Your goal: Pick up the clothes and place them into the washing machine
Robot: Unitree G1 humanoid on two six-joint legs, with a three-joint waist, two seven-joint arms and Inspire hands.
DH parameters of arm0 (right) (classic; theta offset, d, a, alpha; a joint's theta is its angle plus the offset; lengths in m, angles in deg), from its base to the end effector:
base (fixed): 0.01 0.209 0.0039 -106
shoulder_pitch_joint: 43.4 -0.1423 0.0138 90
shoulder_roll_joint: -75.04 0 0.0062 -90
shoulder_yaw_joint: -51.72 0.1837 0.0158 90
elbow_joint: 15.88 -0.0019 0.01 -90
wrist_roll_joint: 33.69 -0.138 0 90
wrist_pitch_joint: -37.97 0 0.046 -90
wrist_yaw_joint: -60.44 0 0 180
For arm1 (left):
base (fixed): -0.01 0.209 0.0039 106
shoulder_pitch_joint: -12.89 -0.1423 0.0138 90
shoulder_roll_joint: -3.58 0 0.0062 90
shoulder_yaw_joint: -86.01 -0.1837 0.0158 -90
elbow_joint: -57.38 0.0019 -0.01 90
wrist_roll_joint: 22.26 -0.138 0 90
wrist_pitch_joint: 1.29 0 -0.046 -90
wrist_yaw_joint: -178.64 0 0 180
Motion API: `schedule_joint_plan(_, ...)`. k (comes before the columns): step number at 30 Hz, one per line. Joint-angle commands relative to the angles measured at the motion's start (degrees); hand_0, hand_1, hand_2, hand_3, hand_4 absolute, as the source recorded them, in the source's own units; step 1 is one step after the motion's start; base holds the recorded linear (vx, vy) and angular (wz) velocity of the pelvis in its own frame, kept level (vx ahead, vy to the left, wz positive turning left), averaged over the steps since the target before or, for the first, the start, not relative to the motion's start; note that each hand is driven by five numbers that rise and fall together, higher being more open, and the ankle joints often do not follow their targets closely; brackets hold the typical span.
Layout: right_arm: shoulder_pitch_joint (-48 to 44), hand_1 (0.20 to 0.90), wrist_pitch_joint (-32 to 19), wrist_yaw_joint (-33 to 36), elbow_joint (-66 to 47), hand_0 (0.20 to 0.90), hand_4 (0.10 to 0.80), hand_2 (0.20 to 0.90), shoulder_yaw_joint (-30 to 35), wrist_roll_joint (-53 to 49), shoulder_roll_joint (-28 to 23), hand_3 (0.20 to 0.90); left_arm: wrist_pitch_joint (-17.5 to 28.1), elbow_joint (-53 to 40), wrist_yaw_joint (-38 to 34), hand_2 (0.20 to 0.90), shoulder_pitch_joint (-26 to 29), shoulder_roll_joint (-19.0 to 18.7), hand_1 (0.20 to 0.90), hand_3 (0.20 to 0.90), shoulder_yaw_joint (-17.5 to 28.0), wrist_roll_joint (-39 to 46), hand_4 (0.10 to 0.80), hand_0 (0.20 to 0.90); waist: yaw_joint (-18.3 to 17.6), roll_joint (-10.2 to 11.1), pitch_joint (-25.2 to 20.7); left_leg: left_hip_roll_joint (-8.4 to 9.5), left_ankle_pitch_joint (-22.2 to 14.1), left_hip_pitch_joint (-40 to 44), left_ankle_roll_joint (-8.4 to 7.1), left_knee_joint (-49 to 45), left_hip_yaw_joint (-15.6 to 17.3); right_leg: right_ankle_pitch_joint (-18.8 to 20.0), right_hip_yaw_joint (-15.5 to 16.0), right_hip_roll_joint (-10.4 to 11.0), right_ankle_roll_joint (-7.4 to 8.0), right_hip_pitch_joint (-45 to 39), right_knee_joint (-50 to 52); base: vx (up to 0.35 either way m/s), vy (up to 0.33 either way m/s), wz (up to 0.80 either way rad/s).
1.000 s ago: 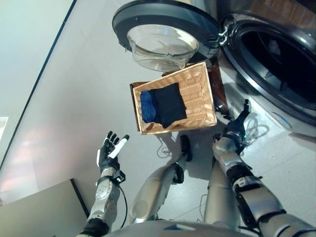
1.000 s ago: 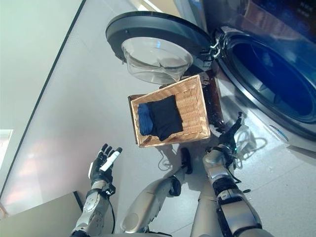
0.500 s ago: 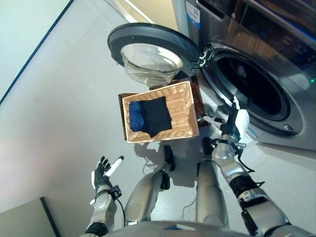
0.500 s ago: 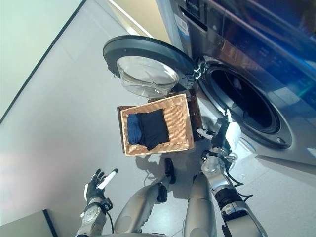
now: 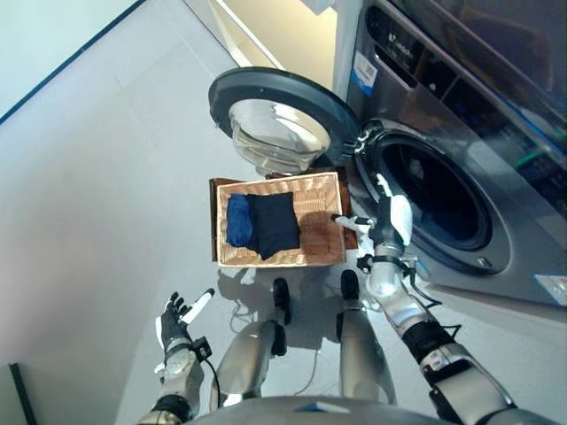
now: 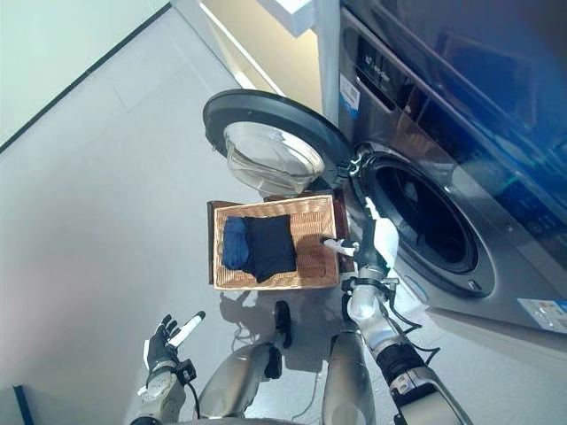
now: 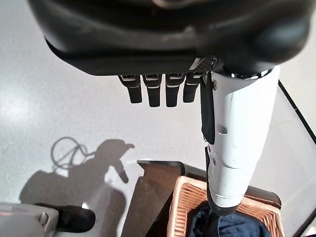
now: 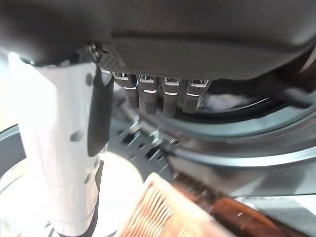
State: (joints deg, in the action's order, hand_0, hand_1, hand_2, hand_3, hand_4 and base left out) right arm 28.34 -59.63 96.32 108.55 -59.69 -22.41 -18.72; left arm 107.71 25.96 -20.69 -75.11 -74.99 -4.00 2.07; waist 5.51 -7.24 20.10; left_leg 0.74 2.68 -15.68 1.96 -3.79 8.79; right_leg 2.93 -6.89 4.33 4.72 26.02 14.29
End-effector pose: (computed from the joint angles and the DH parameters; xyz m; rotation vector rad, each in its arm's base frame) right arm 0.2464 -0.1711 0.0044 -0.6924 -0.0325 -0.2562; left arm 0.1295 0.1804 -0.0955 -0.1540 0.6792 0.6069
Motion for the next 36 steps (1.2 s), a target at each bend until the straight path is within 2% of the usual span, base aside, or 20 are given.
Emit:
schedule_joint_plan(1, -3.4, 0.900, -4.1, -3.3, -8.6, 0.900, 0.800, 0.900, -3.1, 6.1, -0.4, 0.900, 1.7, 2.8, -1.9, 0.900, 0.9, -5.6, 0.900, 0.900, 3.2, -1.3, 0.800, 0.900, 1.3, 1.9, -1.8, 1.02, 0.7, -1.4, -3.63, -1.4, 0.0, -3.7, 1.4, -0.8, -0.06, -4.5, 0.8, 0.021, -0.006, 0.05)
schedule_joint_plan(6, -7.9, 0.900, -1.9, -8.3, -6.5, 0.900, 0.800, 0.900, -8.1, 11.3, -1.1, 0.900, 1.7, 3.0, -0.6, 0.900, 1.0, -6.9, 0.900, 0.900, 3.6, -1.3, 0.800, 0.900, 2.1, 4.0, -1.3, 0.80, 0.5, -0.7, -3.54, -1.5, -0.9, -3.7, 2.7, -0.7, 0.05, -6.0, 0.2, 0.018, -0.022, 0.09)
schedule_joint_plan(13, -13.9, 0.900, 2.0, -11.8, -1.9, 0.900, 0.800, 0.900, -13.9, 23.2, -3.1, 0.900, 2.2, 0.4, 1.6, 0.900, 0.9, -8.0, 0.900, 0.900, 2.7, -0.8, 0.800, 0.900, 3.3, 5.4, -0.6, 0.83, 0.7, -1.1, -3.30, -1.4, -2.0, -3.7, 4.1, -0.6, 0.22, -6.2, 0.3, -0.012, -0.007, 0.12)
schedule_joint_plan(17, -21.5, 0.900, 4.3, -14.7, 1.7, 0.900, 0.800, 0.900, -21.1, 35.7, -6.8, 0.900, 2.7, -3.1, 3.7, 0.900, 0.4, -8.6, 0.900, 0.900, 0.6, 0.0, 0.800, 0.900, 4.7, 6.7, 0.0, 0.75, 0.9, -1.9, -3.12, -1.6, -3.3, -3.7, 5.2, -0.5, 0.26, -6.0, 0.7, -0.015, -0.016, 0.11)
schedule_joint_plan(20, -24.8, 0.900, 4.6, -15.1, 3.1, 0.900, 0.800, 0.900, -24.7, 40.4, -7.8, 0.900, 2.6, -3.4, 4.3, 0.900, 0.4, -8.7, 0.900, 0.900, -0.4, 0.4, 0.800, 0.900, 5.2, 7.3, 0.3, 0.81, 1.0, -2.3, -3.07, -1.9, -4.0, -3.8, 5.7, -0.5, 0.32, -6.0, 0.8, -0.011, -0.022, 0.23)
schedule_joint_plan(22, -30.6, 0.900, 5.3, -16.6, 5.0, 0.900, 0.800, 0.900, -31.3, 48.6, -9.7, 0.900, 2.6, -4.0, 5.4, 0.900, 1.0, -9.4, 0.900, 0.900, -1.8, 1.0, 0.800, 0.900, 6.5, 8.1, 0.8, 0.80, 1.0, -3.1, -3.16, -2.3, -4.8, -3.9, 6.5, -0.4, 0.35, -5.8, 0.9, -0.021, -0.032, 0.16)
schedule_joint_plan(23, -30.7, 0.900, 5.3, -16.6, 5.0, 0.900, 0.800, 0.900, -31.4, 48.6, -9.7, 0.900, 2.5, -4.0, 5.4, 0.900, 1.0, -9.3, 0.900, 0.900, -1.7, 1.0, 0.800, 0.900, 6.4, 8.1, 0.8, 0.81, 1.0, -3.1, -3.16, -2.4, -4.8, -3.9, 6.5, -0.4, 0.35, -5.8, 1.0, -0.018, -0.028, 0.07)
schedule_joint_plan(28, -40.2, 0.900, 6.3, -18.1, 9.1, 0.900, 0.800, 0.900, -40.1, 56.9, -10.2, 0.900, 2.3, -4.6, 6.3, 0.900, 3.3, -11.0, 0.900, 0.900, -3.8, 2.6, 0.800, 0.900, 8.6, 9.5, 2.4, 0.93, 1.7, -4.9, -3.43, -2.7, -7.6, -4.5, 9.3, 0.1, 0.19, -5.6, 1.5, -0.016, -0.042, 0.25)
schedule_joint_plan(36, -44.5, 0.900, 7.4, -18.2, 13.2, 0.900, 0.800, 0.900, -43.0, 59.0, -6.1, 0.900, 1.9, -3.1, 5.8, 0.900, 5.6, -11.5, 0.900, 0.900, -5.4, 3.5, 0.800, 0.900, 11.2, 10.3, 3.1, 1.70, 3.2, -6.2, -3.86, -1.6, -11.5, -5.3, 13.1, 1.1, -0.05, -5.9, 1.6, 0.010, -0.035, 0.33)
